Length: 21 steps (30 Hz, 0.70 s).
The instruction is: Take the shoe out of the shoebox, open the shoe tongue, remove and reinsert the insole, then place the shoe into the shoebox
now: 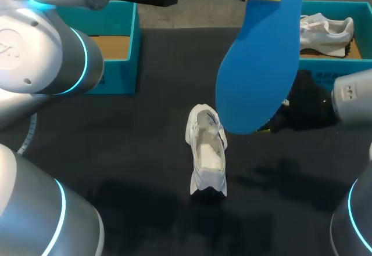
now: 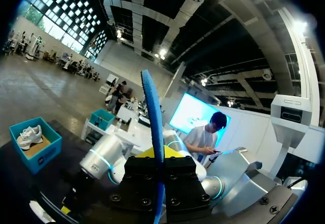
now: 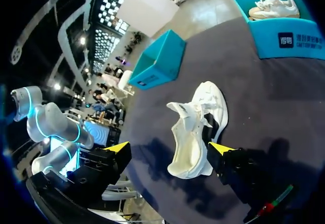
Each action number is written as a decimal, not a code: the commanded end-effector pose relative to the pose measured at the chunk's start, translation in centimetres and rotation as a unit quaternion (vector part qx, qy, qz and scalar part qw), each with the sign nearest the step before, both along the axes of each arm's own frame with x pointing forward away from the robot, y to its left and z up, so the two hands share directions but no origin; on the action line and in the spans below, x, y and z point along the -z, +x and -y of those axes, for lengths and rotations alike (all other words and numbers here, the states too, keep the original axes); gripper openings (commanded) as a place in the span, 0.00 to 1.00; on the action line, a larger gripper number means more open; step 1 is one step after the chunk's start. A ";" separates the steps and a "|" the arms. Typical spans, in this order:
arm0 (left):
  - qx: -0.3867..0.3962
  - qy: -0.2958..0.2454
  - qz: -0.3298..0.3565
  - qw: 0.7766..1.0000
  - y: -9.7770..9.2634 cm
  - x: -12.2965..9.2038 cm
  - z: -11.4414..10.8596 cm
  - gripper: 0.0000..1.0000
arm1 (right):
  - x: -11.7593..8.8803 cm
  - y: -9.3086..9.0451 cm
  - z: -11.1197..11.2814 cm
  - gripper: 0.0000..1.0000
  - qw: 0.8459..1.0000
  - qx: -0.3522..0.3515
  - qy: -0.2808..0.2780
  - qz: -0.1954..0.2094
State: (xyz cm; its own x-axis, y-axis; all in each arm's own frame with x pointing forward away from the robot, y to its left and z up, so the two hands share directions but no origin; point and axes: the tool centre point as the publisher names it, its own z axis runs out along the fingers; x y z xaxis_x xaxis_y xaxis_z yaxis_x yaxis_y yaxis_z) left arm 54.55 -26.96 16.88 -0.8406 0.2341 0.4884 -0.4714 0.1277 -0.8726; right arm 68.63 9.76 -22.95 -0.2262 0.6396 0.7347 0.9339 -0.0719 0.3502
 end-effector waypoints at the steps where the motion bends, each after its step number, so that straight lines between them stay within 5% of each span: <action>1: 0.000 0.000 0.000 1.000 0.0 0.1 0.0 0.00 | -0.2 0.5 -0.4 1.00 1.000 -0.008 0.020 0.006; 21: 0.000 0.000 0.000 1.000 0.0 0.1 0.0 0.00 | -2.1 2.1 -0.4 1.00 0.994 -0.040 0.097 -0.029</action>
State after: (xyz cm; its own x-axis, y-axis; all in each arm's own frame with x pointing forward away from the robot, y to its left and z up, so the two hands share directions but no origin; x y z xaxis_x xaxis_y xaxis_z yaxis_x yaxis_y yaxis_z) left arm 54.55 -26.96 16.88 -0.8406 0.2342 0.4883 -0.4714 0.1277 -0.8726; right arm 70.19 10.54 -20.60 -0.2174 0.4870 0.8459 0.9566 -0.0658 0.2838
